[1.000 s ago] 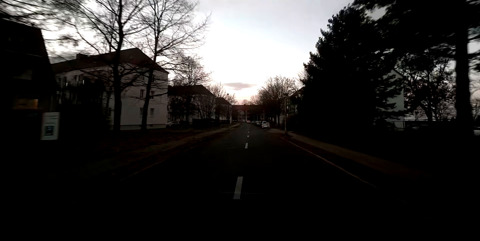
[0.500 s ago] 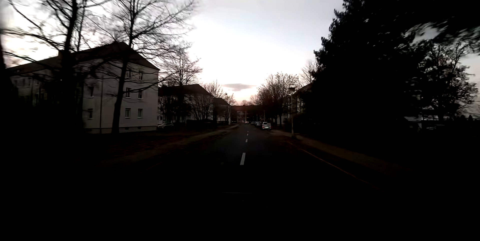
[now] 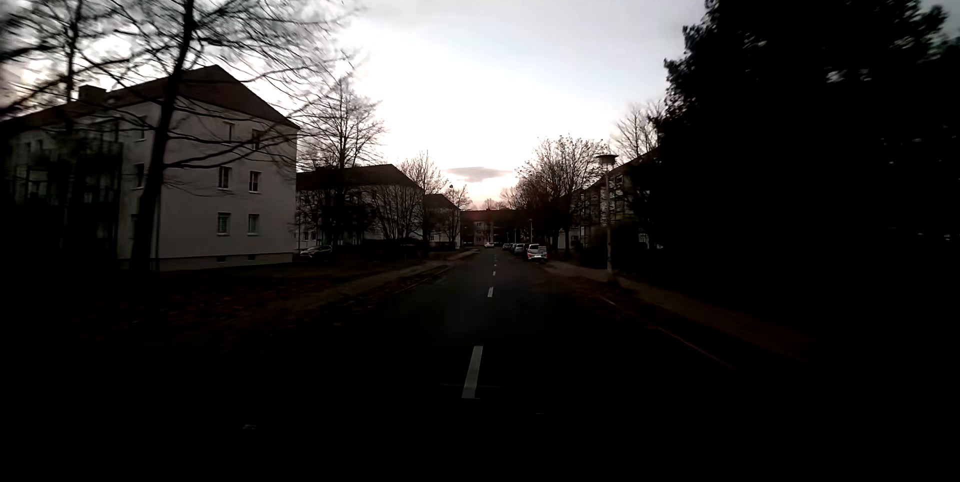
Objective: Follow the waypoints while adhering to traffic rules and regulations
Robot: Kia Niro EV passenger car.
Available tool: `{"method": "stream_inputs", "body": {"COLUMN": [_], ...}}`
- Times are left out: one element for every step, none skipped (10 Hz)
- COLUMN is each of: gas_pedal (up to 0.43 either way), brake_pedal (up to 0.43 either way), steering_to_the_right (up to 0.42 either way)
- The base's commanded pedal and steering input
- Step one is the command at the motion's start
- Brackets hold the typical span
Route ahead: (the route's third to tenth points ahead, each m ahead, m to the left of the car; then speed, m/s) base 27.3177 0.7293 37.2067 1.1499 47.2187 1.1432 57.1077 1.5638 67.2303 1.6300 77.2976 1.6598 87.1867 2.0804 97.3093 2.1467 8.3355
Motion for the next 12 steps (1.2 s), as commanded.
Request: {"method": "stream_inputs", "body": {"gas_pedal": [0.067,0.067,0.067,0.067,0.067,0.067,0.067,0.067,0.067,0.067,0.059,0.059], "brake_pedal": [0.0,0.0,0.0,0.0,0.0,0.0,0.0,0.0,0.0,0.0,0.0,0.0], "steering_to_the_right": [-0.001,-0.002,-0.001,-0.001,-0.001,-0.001,-0.001,-0.002,-0.002,-0.001,-0.002,-0.001]}}
